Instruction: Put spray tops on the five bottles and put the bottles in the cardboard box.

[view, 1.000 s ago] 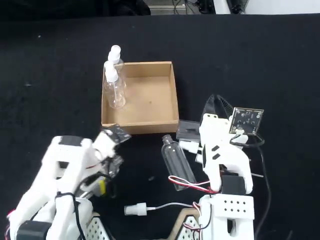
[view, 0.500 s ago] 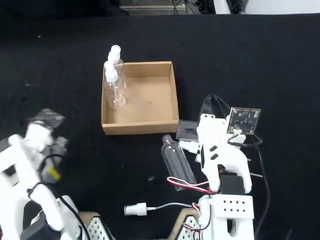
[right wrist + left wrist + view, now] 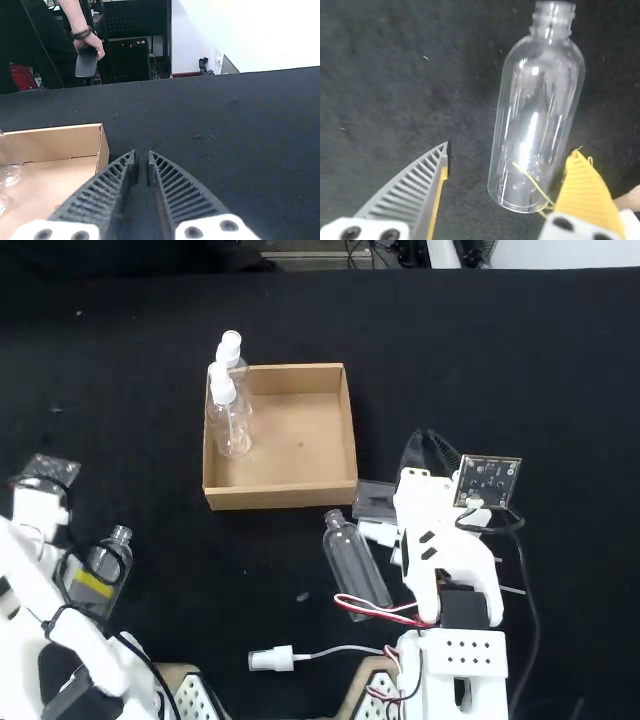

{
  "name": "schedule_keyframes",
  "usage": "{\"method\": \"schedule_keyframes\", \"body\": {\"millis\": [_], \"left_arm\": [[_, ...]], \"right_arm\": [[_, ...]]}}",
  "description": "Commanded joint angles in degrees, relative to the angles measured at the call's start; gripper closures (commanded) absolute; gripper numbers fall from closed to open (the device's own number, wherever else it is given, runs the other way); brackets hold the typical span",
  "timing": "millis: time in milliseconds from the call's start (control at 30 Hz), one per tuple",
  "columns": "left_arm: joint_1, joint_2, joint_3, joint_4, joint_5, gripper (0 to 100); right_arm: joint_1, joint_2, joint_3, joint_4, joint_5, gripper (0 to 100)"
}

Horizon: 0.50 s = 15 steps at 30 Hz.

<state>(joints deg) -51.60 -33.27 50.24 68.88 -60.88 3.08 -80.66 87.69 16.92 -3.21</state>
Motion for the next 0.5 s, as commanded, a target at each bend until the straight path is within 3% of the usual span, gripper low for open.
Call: {"method": "schedule_keyframes", "body": {"millis": [0,167,467], "left_arm": [[6.90,0.00,-6.46,2.90,3.60,68],[11.56,3.25,-7.25,0.18,10.29,68],[12.09,16.35,-12.53,-0.44,10.20,68]], "right_arm": [[-0.53,-1.01,-1.63,-1.23,-0.53,98.0],[-0.53,-1.01,-1.45,-1.23,-0.53,98.0],[-0.53,-1.01,-1.45,-1.23,-0.53,98.0]]}}
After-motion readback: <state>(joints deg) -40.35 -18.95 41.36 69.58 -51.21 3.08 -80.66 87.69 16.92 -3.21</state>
